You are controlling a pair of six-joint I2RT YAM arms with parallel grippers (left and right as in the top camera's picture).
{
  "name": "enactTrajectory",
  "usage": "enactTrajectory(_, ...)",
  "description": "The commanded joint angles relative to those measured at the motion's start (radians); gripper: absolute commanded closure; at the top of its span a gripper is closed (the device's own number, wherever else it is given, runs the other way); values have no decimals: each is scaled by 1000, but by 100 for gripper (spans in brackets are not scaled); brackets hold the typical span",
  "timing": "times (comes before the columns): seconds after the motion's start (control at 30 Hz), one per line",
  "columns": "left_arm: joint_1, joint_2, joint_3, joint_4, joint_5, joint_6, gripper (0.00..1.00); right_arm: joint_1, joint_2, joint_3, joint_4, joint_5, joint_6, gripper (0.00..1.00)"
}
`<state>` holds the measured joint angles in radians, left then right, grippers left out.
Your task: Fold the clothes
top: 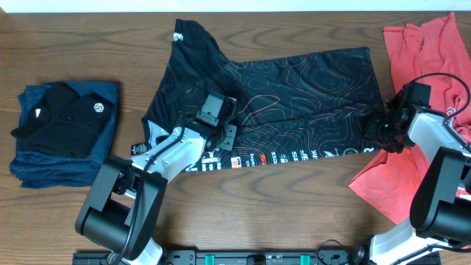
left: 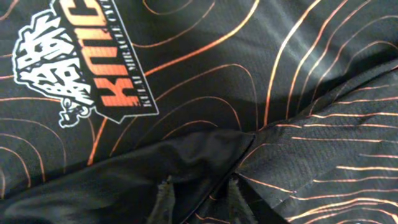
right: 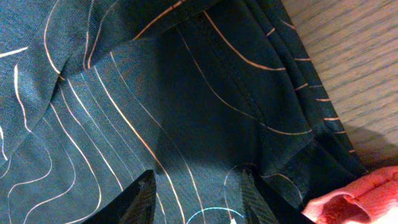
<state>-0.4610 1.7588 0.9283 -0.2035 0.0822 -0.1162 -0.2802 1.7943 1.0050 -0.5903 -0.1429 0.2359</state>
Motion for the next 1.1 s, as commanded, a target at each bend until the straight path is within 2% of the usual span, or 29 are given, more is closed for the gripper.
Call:
enactTrajectory(0.0, -3, 21, 14, 7, -23, 10, 75, 6, 13, -6, -13, -3, -9, 57)
enactTrajectory(0.2, -18, 45, 14, 25, -23, 11, 75, 6, 13, -6, -16, -3, -10, 57)
enactTrajectory(0.27, -25, 45, 14, 32, -23, 11, 69, 6, 13, -6, -16, -3, -10, 57)
enactTrajectory(0.37, -33, 45, 14, 42, -23, 11, 70, 6, 13, -7, -16, -3, -10, 57)
enactTrajectory(0.47, -34, 45, 14, 56, -23, 11, 94, 6, 13, -6, -16, -3, -10, 57)
enactTrajectory(0.63, -33, 44, 14, 80, -34, 12, 94, 6, 13, -7, -16, -3, -10, 57)
enactTrajectory(0.9, -30, 43, 15, 144, -257, 7, 94, 6, 13, -6, -16, -3, -10, 57)
enactTrajectory(1.07, 15, 44, 15, 162, -278, -57, 94, 6, 13, -6, -16, -3, -10, 57)
